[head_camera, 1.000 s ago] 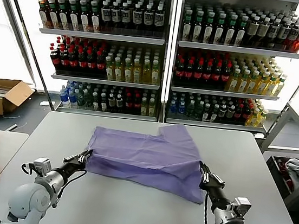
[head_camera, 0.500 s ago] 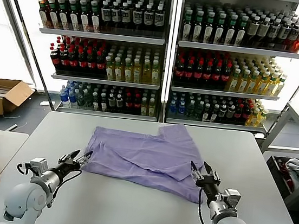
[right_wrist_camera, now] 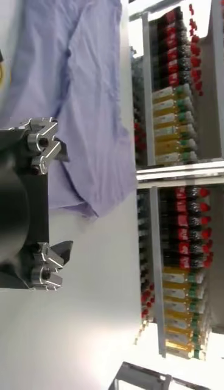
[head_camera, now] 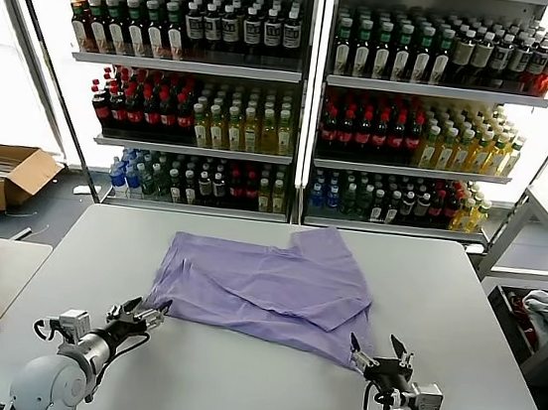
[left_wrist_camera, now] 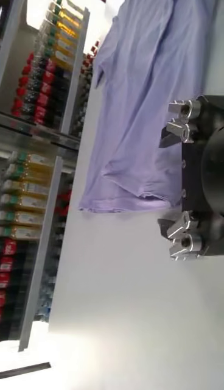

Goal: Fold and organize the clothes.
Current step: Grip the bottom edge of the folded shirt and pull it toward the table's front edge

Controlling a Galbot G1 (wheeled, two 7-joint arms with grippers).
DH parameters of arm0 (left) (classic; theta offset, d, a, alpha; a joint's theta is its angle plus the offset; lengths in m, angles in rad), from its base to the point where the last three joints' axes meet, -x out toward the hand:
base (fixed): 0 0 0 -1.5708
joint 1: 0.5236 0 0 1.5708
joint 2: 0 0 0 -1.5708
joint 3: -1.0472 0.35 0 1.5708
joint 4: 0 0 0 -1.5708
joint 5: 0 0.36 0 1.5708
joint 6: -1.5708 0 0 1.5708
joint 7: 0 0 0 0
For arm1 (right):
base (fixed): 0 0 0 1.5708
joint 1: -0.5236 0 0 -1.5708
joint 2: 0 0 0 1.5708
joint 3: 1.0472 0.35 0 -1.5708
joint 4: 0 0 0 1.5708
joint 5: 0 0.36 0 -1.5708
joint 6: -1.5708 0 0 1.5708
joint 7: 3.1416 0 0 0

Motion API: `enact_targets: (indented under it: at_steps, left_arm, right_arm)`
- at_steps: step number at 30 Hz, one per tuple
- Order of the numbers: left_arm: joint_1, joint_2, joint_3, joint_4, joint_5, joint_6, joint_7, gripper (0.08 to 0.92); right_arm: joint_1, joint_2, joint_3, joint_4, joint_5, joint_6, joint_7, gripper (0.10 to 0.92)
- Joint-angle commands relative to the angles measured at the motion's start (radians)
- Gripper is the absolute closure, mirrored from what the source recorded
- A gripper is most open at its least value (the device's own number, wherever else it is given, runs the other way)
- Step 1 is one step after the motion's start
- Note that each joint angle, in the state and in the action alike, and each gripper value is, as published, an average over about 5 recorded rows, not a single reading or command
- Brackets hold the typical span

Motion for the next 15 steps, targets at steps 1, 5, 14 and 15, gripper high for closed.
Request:
enact_targets:
  at_steps: [1,5,14,15]
  left_arm:
    - [-0.008,0.000,0.010,0.039,0.004,0.000,0.001,0.386]
    - [-0.020,0.002,0.018,0.049,0.005,0.001,0.001,0.507]
    - [-0.016,0.012,0.026,0.061,0.015,0.004,0.010,0.767]
    - [-0.014,0.014,0.025,0.060,0.016,0.003,0.013,0.793]
  right_arm:
    - [-0.060,0.012,-0.007,0.014,-0.013,-0.031,0.015,0.345]
    - [-0.032,0.026,-0.030,-0.018,0.028,-0.029,0.022,0.457]
    - [-0.018,0.026,-0.045,-0.038,0.066,-0.032,0.021,0.717]
    - [-0.017,0.025,-0.044,-0.036,0.068,-0.030,0.021,0.743]
